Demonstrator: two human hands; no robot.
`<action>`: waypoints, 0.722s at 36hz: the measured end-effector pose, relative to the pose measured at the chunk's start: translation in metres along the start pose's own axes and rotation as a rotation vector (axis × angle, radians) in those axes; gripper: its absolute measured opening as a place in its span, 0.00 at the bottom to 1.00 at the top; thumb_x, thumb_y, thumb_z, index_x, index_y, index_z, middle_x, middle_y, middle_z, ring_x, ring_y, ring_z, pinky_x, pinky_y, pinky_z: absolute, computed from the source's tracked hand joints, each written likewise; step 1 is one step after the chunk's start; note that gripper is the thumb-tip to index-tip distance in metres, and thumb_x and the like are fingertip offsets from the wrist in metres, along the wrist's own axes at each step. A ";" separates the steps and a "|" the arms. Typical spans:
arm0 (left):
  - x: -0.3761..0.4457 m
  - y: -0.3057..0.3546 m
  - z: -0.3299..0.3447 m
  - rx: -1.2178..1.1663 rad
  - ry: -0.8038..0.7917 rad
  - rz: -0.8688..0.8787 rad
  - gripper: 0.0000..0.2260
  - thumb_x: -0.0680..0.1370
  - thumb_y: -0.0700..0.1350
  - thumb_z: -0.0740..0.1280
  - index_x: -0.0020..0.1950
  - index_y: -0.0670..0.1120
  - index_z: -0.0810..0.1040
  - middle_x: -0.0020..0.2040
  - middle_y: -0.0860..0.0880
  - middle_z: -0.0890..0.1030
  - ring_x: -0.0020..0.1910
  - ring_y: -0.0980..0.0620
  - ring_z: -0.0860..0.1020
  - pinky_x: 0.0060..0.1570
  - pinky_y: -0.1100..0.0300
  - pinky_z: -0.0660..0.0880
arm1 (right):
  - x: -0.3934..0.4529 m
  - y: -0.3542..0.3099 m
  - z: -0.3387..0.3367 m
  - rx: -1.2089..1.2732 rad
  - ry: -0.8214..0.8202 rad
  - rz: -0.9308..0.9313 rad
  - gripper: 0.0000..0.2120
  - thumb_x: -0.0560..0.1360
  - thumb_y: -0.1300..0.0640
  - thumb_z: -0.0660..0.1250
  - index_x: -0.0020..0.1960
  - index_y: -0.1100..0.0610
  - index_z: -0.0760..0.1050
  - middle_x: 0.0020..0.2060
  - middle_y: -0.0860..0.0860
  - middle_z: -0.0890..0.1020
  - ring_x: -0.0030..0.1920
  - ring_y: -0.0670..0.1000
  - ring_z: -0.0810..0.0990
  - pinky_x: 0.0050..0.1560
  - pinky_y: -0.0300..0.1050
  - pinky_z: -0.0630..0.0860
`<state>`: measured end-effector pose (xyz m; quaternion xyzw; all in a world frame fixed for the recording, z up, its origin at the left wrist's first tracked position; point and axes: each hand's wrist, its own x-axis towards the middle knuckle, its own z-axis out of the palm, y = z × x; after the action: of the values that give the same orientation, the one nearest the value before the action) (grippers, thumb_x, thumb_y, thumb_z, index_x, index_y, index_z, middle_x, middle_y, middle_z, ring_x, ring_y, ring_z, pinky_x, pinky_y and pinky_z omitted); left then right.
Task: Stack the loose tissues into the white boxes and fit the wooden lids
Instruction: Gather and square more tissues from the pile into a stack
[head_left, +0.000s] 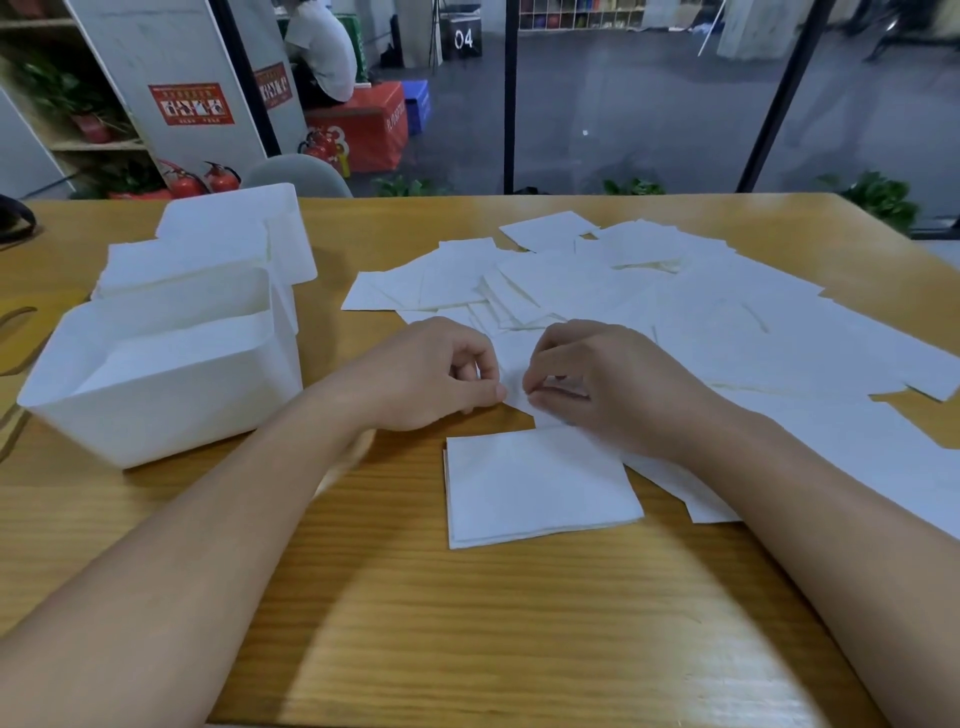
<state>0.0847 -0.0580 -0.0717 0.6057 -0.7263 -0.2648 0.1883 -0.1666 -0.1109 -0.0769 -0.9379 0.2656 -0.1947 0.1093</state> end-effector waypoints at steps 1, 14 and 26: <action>0.000 0.000 0.000 0.000 0.000 -0.001 0.08 0.82 0.57 0.75 0.46 0.56 0.84 0.38 0.55 0.86 0.33 0.62 0.78 0.41 0.58 0.73 | 0.000 -0.001 0.000 -0.018 0.006 -0.010 0.04 0.82 0.55 0.74 0.49 0.50 0.86 0.48 0.42 0.80 0.49 0.44 0.77 0.47 0.50 0.77; -0.003 0.005 0.003 -0.102 0.100 0.096 0.13 0.84 0.52 0.73 0.68 0.63 0.79 0.42 0.56 0.88 0.37 0.57 0.81 0.44 0.60 0.76 | -0.001 0.001 -0.005 0.160 0.103 0.104 0.06 0.85 0.54 0.70 0.50 0.46 0.81 0.49 0.40 0.80 0.53 0.45 0.77 0.52 0.44 0.75; -0.001 0.008 0.002 0.008 0.413 0.212 0.01 0.80 0.53 0.78 0.51 0.59 0.88 0.52 0.59 0.79 0.56 0.52 0.76 0.51 0.65 0.69 | -0.006 0.004 -0.027 0.731 0.078 0.095 0.07 0.86 0.56 0.70 0.55 0.58 0.84 0.58 0.51 0.87 0.61 0.56 0.84 0.67 0.54 0.78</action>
<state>0.0772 -0.0560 -0.0687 0.5682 -0.7329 -0.1111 0.3573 -0.1848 -0.1133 -0.0555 -0.8153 0.2256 -0.3073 0.4358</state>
